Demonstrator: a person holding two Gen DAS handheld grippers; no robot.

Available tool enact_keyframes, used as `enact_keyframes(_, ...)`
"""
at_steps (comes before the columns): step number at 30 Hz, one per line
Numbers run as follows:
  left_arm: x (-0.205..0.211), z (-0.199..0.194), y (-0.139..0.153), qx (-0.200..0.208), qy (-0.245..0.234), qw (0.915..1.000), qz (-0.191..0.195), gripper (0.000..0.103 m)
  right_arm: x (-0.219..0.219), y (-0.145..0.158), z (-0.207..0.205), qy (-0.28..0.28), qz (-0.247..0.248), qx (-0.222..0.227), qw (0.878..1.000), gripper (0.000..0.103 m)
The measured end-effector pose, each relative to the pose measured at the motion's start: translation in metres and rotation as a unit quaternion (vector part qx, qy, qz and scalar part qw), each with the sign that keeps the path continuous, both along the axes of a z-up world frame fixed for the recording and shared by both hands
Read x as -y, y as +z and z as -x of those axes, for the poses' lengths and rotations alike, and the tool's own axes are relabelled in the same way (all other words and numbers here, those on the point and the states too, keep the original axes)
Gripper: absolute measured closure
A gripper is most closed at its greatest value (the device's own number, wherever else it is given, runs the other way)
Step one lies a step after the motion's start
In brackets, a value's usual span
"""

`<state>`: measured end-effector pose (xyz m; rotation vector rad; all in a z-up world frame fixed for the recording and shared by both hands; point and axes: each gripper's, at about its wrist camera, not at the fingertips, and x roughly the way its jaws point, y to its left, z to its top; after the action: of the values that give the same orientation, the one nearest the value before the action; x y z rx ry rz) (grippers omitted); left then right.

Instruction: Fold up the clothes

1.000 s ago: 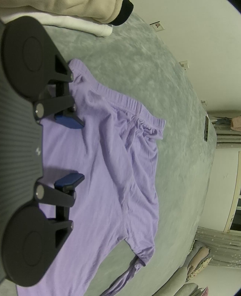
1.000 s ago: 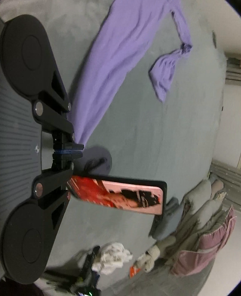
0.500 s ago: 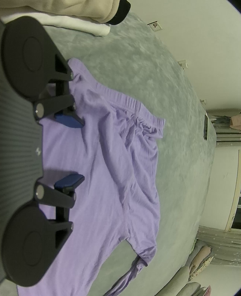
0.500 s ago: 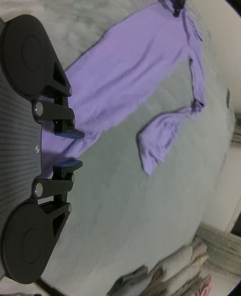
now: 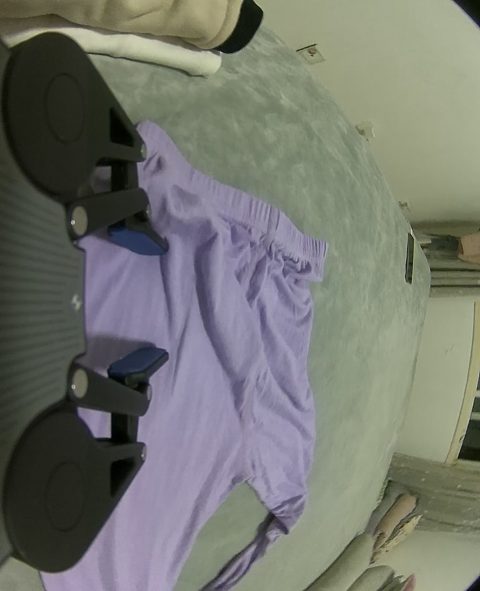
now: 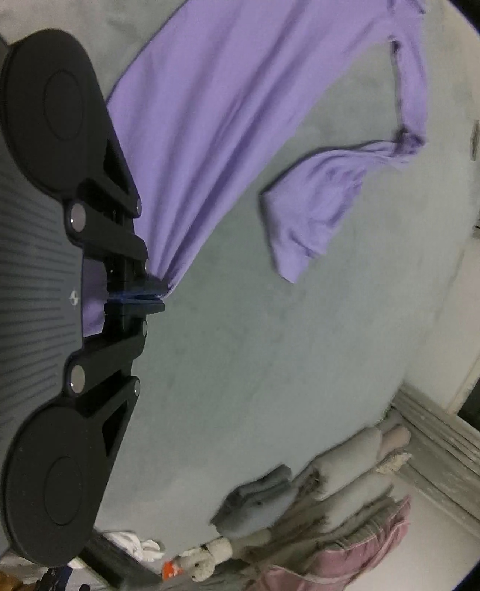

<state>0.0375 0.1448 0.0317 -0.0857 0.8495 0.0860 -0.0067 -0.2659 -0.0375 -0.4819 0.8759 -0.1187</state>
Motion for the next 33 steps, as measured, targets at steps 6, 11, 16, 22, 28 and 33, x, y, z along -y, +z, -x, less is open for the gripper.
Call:
enact_keyframes(6, -0.029, 0.006, 0.013, 0.018, 0.043, 0.9983, 0.035, 0.050, -0.021, 0.031, 0.025, 0.038, -0.037, 0.077, 0.996, 0.080)
enact_keyframes(11, -0.055, 0.006, 0.014, 0.021, 0.077, 0.9952, 0.057, 0.051, -0.058, 0.022, 0.032, 0.150, -0.149, -0.003, 0.977, 0.080)
enact_keyframes(16, -0.069, 0.005, 0.013, 0.019, 0.102, 0.9923, 0.067, 0.054, -0.062, 0.011, 0.032, 0.146, -0.145, -0.051, 0.977, 0.079)
enact_keyframes(22, -0.076, 0.005, 0.027, 0.044, 0.100, 0.9905, 0.084, 0.052, -0.042, 0.023, 0.044, 0.125, -0.133, -0.026, 0.983, 0.079)
enact_keyframes(28, -0.080, -0.035, 0.041, 0.048, 0.078, 0.9927, 0.078, 0.049, -0.026, 0.038, 0.000, 0.066, -0.184, 0.041, 0.980, 0.070)
enact_keyframes(33, -0.094, -0.085, 0.038, 0.032, 0.077, 0.9885, 0.126, 0.049, -0.023, 0.040, -0.058, 0.045, -0.208, 0.056, 0.975, 0.065)
